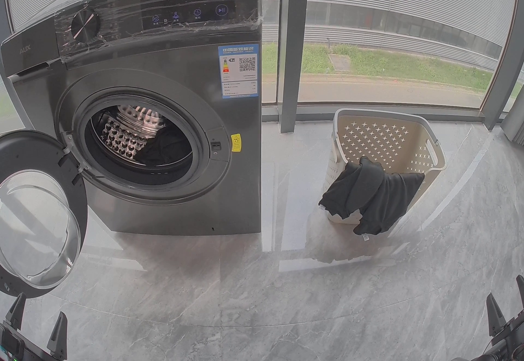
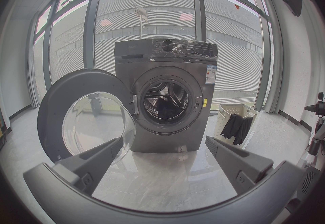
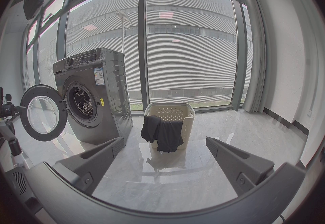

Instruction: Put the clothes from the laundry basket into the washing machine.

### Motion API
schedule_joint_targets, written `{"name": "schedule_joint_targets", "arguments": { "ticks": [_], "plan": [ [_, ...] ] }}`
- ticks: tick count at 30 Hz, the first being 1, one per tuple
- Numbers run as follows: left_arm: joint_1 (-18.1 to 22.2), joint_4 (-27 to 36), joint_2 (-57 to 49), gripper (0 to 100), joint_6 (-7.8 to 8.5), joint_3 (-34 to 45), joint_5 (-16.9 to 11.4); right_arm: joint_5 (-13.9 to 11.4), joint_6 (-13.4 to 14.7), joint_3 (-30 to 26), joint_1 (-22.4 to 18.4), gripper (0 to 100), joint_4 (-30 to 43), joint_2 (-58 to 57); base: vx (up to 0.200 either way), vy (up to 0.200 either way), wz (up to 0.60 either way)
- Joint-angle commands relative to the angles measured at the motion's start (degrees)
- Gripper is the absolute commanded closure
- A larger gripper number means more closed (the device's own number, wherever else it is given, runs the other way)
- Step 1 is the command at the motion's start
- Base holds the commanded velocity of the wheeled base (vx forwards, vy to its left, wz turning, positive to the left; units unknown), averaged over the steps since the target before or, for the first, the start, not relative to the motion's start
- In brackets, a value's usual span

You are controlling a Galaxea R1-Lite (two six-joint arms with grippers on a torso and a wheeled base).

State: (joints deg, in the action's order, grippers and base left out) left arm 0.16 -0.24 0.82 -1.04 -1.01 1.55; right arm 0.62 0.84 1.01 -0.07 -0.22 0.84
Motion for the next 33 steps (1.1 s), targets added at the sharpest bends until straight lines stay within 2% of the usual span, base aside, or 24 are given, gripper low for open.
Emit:
{"name": "schedule_joint_targets", "arguments": {
  "ticks": [1, 3, 16, 22, 30, 33],
  "plan": [
    [0.0, 0.0, -0.8, 0, -0.02, 0.9, 0.0, 0.0, -0.1, -1.0, 0.0, 0, 0.0, -0.8, 0.000, 0.000, 0.60],
    [0.0, 0.0, -0.8, 0, -0.11, 0.9, -0.1, 0.0, -0.1, -1.0, 0.0, 0, 0.0, -0.8, 0.000, 0.000, 0.60],
    [0.0, 0.0, -0.8, 0, -0.19, 0.9, -0.1, 0.0, -0.1, -1.0, 0.1, 0, 0.0, -0.8, 0.000, 0.000, 0.00],
    [-0.1, 0.0, -0.8, 0, -0.28, 0.9, -0.2, 0.0, 0.0, -1.0, 0.1, 0, -0.1, -0.8, 0.000, -0.200, 0.00],
    [-0.1, 0.0, -0.8, 0, -0.19, 0.9, -0.2, 0.0, 0.0, -1.0, 0.0, 0, 0.0, -0.8, 0.000, 0.000, 0.00],
    [0.0, 0.0, -0.8, 0, -0.19, 0.9, -0.1, 0.0, 0.0, -1.0, 0.1, 0, 0.0, -0.8, 0.000, 0.000, 0.60]
  ]
}}
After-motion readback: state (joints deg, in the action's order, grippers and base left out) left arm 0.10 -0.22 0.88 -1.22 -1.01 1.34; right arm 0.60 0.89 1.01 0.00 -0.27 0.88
